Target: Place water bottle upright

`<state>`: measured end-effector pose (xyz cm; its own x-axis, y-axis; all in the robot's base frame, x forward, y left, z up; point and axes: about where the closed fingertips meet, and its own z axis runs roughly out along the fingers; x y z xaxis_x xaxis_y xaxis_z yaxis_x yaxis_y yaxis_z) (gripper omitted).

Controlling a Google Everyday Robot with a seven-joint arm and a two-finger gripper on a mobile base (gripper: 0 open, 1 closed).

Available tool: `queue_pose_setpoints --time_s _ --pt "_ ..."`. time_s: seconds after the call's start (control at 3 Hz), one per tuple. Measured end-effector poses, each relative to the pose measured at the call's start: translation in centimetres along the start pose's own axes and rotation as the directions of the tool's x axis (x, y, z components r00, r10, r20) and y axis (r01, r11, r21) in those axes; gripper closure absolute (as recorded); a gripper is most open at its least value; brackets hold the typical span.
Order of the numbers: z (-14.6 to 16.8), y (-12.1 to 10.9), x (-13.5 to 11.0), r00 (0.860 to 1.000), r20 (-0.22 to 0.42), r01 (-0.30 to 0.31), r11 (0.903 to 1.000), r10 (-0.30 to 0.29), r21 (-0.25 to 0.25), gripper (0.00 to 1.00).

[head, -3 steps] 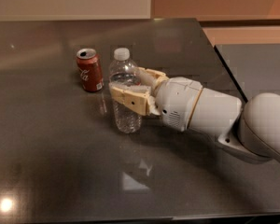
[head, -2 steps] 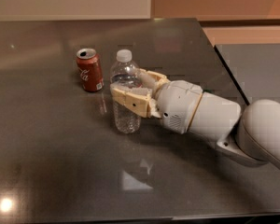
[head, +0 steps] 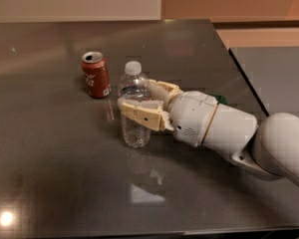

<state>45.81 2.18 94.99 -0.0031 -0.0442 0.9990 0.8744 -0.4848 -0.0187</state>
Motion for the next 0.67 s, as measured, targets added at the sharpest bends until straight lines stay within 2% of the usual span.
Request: queue_pose_setpoints --time_s 0.33,0.67 --pt "-0.01 0.06 -0.42 1.000 0.008 0.019 0.9998 -0.019 0.001 0.14" --pt "-0.05 0.14 -0.74 0.999 -0.003 0.045 0.9989 -0.045 -0.007 0.00"
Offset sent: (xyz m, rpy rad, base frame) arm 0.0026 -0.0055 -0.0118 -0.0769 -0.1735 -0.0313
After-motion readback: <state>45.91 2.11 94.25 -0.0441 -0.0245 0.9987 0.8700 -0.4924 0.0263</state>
